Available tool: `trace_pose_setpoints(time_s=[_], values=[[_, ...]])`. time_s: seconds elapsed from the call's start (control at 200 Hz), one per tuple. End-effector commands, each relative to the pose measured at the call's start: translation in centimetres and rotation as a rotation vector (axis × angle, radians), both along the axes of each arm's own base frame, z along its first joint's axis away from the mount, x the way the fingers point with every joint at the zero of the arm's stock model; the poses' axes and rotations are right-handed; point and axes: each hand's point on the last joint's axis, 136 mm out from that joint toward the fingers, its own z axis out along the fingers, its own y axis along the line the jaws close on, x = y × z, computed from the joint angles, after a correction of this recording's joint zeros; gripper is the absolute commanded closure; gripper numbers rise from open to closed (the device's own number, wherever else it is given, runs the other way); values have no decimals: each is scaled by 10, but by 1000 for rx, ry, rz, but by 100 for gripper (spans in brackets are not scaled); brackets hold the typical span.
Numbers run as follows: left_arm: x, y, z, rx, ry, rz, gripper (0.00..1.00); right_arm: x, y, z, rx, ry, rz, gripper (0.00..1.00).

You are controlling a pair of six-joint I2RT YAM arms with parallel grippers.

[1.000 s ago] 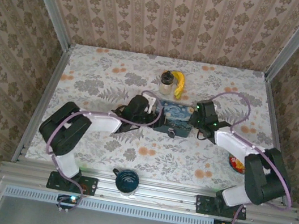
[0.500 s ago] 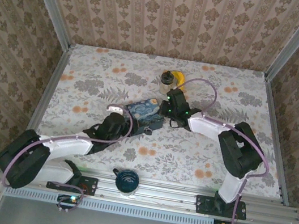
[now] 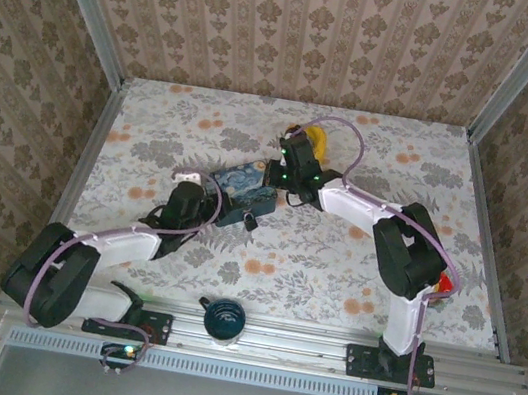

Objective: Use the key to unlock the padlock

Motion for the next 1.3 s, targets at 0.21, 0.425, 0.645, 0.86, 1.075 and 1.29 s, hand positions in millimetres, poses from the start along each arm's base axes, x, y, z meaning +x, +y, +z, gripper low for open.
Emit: trace_pose_setpoints(time_s=[0.21, 0.425, 0.645, 0.86, 1.075, 1.29], values=[[-4, 10, 35, 18, -26, 1, 27, -14, -12, 31, -76, -54, 47, 100], [-42, 18, 51, 21, 35, 36, 27, -48, -36, 41, -60, -43, 31, 100], [-64, -15, 42, 45, 94, -13, 25, -90, -54, 19, -18, 51, 37, 100], [-74, -67, 23, 123, 130, -113, 26, -122, -75, 5, -13, 90, 24, 100], [-62, -87, -3, 124, 178, -128, 33, -137, -85, -6, -10, 112, 13, 100], [-47, -87, -23, 169, 207, -120, 38, -142, -90, -5, 29, 111, -1, 100]])
